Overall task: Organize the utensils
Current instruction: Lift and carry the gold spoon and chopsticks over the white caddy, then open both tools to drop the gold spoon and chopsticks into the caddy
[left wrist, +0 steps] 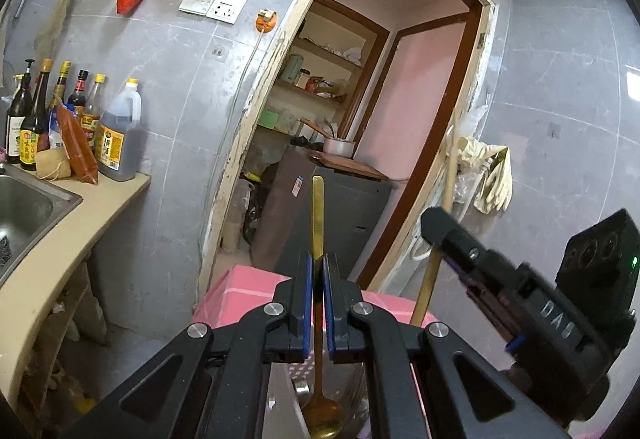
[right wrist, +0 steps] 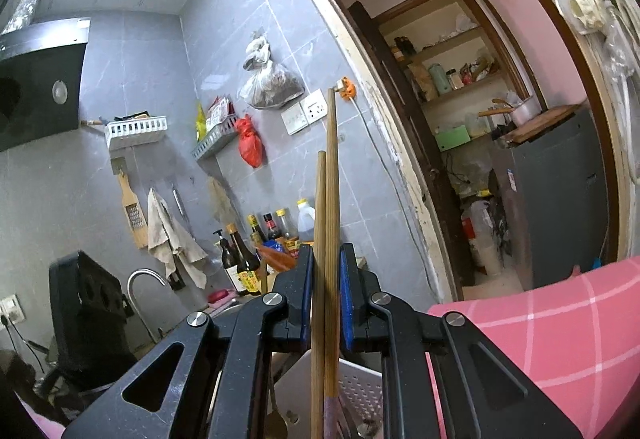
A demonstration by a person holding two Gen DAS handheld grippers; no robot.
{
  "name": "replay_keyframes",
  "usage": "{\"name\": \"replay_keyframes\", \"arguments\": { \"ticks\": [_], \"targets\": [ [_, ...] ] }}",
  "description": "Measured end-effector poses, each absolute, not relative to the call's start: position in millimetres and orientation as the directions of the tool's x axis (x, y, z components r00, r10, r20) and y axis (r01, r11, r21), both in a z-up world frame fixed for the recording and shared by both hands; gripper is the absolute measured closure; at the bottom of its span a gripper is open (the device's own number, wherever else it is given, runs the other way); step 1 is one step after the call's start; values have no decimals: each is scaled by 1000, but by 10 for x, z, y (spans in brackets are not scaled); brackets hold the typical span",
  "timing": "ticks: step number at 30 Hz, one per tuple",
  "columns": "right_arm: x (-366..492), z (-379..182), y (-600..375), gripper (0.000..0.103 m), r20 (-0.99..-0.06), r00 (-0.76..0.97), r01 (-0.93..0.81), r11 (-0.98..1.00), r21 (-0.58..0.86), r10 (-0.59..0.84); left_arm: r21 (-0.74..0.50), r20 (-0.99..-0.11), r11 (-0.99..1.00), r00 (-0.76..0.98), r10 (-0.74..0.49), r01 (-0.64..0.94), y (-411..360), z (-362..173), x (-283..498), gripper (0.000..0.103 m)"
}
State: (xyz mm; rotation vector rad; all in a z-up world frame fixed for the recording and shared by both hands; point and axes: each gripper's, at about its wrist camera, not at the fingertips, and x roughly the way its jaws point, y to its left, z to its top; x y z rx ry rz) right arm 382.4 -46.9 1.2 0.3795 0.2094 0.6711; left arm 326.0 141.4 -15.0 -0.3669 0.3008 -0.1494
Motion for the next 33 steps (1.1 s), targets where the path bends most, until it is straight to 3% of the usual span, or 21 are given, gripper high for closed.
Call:
{"name": "replay_keyframes", "arguments": {
  "ticks": [19,33],
  "targets": [
    [3452,23,-607,92,-128,709,-627,703,335,693,-284,-302,952,932,-201,113,1285,-142,3062,98],
    [3409,-160,-590,92,-227,668,-622,699,352,709,-382,-316,920,923,-220,88,1431,-137,2906,98]
  ]
}}
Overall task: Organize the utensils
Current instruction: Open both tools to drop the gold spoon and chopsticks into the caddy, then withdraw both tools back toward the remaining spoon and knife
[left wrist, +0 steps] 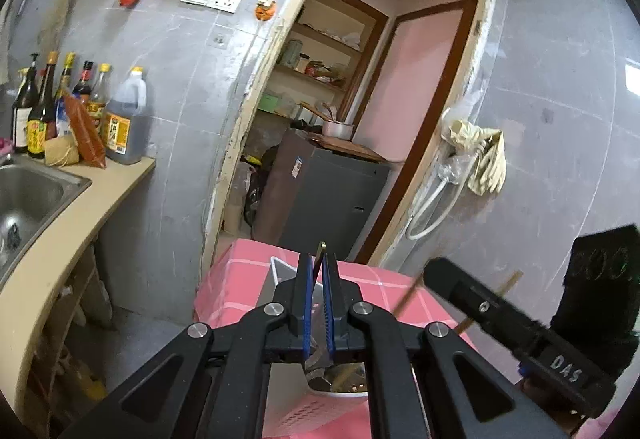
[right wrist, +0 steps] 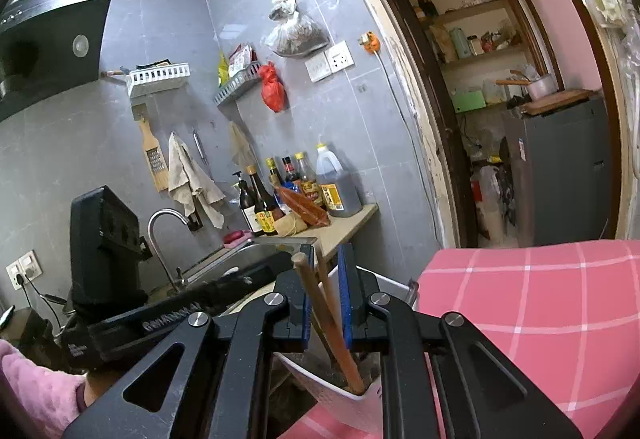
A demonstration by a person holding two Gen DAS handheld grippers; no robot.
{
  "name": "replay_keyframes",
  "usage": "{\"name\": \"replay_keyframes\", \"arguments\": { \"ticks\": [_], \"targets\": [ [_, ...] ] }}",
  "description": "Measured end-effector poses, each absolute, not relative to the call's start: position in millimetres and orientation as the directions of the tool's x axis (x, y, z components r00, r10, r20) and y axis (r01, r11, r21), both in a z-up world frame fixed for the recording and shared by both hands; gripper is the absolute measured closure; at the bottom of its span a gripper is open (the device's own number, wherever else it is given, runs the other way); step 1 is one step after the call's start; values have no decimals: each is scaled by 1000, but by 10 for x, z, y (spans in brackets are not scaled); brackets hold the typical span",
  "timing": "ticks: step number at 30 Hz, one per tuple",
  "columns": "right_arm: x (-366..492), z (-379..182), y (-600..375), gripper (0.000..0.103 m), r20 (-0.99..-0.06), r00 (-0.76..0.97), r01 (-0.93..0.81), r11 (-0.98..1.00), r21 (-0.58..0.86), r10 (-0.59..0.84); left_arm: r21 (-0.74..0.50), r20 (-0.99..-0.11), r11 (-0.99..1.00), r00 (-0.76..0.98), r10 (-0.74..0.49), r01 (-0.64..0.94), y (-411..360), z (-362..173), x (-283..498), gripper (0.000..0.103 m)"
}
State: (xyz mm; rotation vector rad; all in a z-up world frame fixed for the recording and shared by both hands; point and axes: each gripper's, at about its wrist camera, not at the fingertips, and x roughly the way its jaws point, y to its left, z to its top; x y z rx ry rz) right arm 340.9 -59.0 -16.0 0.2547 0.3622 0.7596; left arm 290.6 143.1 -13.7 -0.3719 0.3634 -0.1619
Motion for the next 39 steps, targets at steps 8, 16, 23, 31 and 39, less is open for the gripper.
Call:
{"name": "replay_keyframes", "arguments": {
  "ticks": [8,16,23,31,39],
  "targets": [
    [3391,-137,-667,88,-244,685,-594,720,358,686,-405,-320,911,922,-218,75,1465,-122,2825,97],
    [3210,3,-944,56,-227,761,-524,782,336,608,-383,-297,922,938,-181,57,1393,-17,2690,67],
    [3029,67,-1326,28,-233,825,-438,842,315,516,-316,-296,948,945,-137,38,1172,64,2530,34],
    [2788,-18,-1811,1,-282,881,-308,914,264,379,-214,-304,976,952,-42,-26,818,31,2279,0],
    [2628,-224,-2181,1,-379,881,-215,953,216,284,-169,-343,985,939,-36,-24,518,-165,2121,0]
  ]
}}
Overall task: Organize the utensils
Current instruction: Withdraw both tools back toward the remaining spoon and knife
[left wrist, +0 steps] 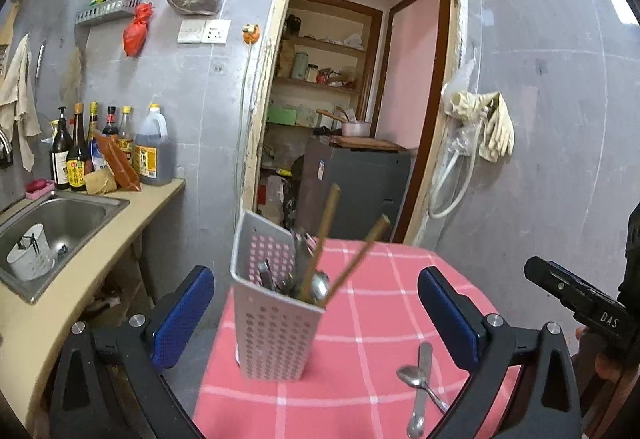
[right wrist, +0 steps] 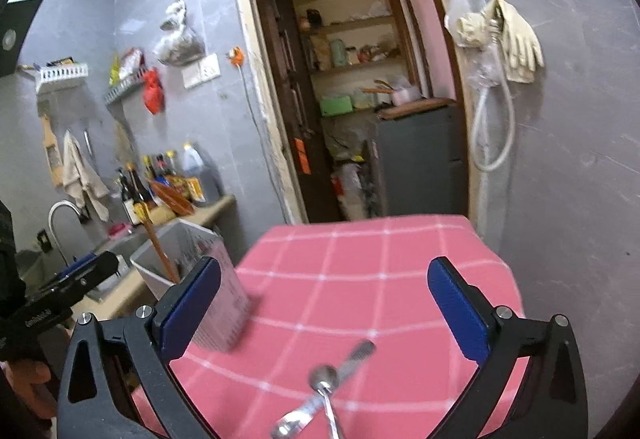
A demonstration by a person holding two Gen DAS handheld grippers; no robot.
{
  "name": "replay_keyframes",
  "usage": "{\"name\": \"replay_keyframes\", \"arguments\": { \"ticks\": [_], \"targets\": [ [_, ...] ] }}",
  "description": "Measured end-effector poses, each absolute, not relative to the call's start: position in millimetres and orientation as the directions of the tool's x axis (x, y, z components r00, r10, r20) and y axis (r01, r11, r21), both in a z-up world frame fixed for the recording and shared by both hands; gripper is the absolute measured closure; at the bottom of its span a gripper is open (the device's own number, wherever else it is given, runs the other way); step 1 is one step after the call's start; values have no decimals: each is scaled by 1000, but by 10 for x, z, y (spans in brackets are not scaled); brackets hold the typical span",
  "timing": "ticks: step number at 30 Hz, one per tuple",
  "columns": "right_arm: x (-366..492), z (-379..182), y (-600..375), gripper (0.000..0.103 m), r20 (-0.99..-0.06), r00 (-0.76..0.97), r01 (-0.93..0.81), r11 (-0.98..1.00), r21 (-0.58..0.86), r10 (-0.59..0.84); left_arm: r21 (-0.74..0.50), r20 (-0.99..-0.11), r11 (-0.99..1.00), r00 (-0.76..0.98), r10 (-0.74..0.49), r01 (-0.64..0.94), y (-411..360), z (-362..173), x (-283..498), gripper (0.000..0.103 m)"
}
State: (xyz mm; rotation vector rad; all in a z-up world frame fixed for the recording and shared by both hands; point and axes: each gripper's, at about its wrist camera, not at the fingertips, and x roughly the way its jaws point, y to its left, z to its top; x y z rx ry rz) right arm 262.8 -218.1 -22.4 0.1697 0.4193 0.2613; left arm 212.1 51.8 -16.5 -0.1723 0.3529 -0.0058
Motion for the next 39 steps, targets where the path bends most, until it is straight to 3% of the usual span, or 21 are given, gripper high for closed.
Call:
{"name": "replay_keyframes", "arguments": {
  "ticks": [8,18,24,26,31,39],
  "targets": [
    [2515,-505,-2406,1,-475,847,-175,969,174,239,-149,-415,989,907,-70,8,266,-426,2079,0],
    [2553,-1026,-2472,1,-633,745,-196,976,93,210,-215,-563,975,809,-170,55,57,-900,2243,0],
    [2596,-1259,-2415,2,-707,661,-263,960,93,250,-258,-666,962,703,-247,93,-68,-1182,2385,1],
    [2610,-1328,-2381,3,-724,631,-291,950,112,278,-265,-689,958,673,-267,109,-110,-1252,2420,5],
    [2644,-1481,-2269,32,-758,573,-347,930,120,311,-290,-731,944,600,-325,157,-222,-1384,2477,25],
    [2666,-1644,-2129,63,-796,505,-396,909,128,333,-331,-798,920,457,-392,210,-409,-1614,2600,54]
  ]
}}
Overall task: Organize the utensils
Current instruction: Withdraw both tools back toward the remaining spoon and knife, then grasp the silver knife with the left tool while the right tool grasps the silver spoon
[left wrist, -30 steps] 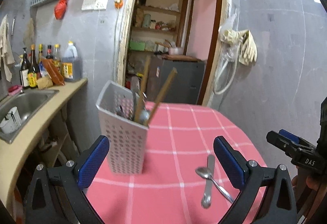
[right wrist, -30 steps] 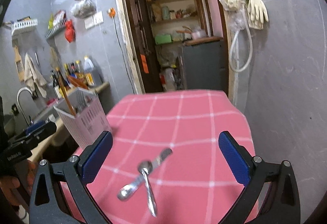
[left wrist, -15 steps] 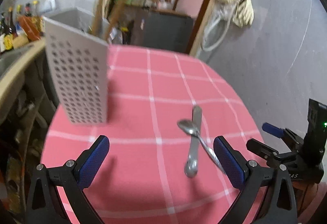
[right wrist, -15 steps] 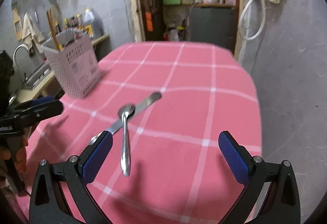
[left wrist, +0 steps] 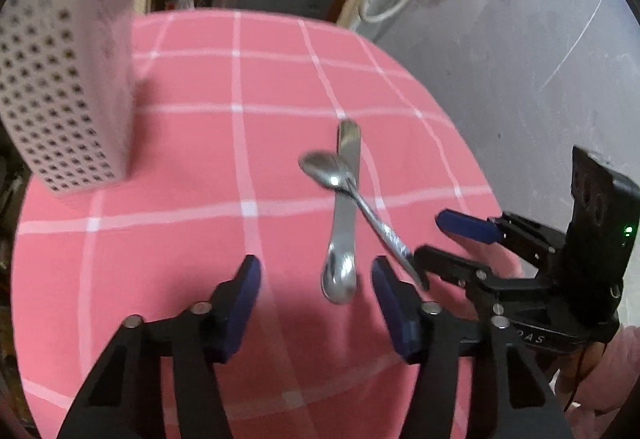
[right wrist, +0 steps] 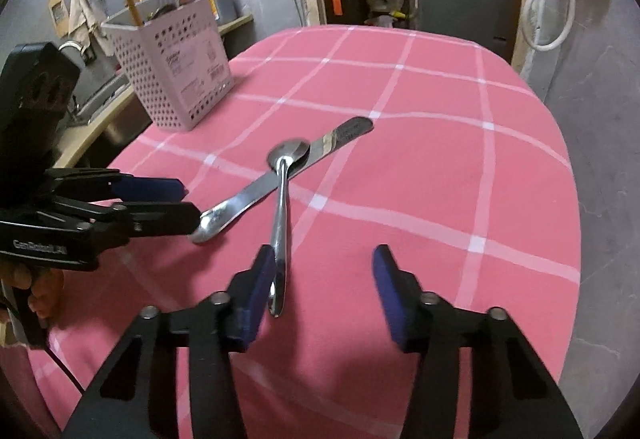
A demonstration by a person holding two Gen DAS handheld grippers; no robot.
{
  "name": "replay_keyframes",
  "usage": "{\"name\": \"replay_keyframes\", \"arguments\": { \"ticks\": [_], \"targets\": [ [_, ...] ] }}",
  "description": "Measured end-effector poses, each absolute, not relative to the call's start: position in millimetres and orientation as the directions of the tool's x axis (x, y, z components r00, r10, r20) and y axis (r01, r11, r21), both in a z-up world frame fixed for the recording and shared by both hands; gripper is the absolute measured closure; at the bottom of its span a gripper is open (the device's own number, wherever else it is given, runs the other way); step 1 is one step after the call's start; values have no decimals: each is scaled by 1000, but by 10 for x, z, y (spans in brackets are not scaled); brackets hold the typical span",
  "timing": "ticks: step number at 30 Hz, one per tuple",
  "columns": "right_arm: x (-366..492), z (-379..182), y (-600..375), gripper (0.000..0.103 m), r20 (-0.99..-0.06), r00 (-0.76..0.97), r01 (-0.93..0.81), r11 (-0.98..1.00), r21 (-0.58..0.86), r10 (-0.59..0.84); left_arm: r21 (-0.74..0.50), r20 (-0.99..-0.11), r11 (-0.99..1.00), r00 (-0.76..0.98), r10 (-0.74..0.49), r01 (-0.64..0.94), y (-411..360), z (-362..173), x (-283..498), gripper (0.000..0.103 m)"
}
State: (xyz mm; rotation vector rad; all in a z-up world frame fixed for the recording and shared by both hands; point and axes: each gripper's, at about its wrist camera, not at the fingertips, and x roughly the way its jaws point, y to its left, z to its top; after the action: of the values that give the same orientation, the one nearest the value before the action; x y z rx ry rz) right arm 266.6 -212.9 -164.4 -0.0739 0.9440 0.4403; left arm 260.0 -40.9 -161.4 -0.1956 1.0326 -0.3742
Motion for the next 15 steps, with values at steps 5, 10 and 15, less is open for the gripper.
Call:
{"name": "replay_keyframes", "arguments": {
  "ticks": [5,10,15],
  "targets": [
    [2634,-1649,-2074,64,-801,496,-417,901,120,336,-306,-811,926,450,-375,220,-463,-1638,2616,54],
    [2600,-1604,-2026,64,-799,490,-439,890,119,349,-262,-830,936,440,-343,236,-553,-1649,2659,55],
    [2611,-1673,-1889,72,-830,484,-449,893,38,279,-187,-855,946,430,-290,264,-653,-1641,2688,56]
  ]
}}
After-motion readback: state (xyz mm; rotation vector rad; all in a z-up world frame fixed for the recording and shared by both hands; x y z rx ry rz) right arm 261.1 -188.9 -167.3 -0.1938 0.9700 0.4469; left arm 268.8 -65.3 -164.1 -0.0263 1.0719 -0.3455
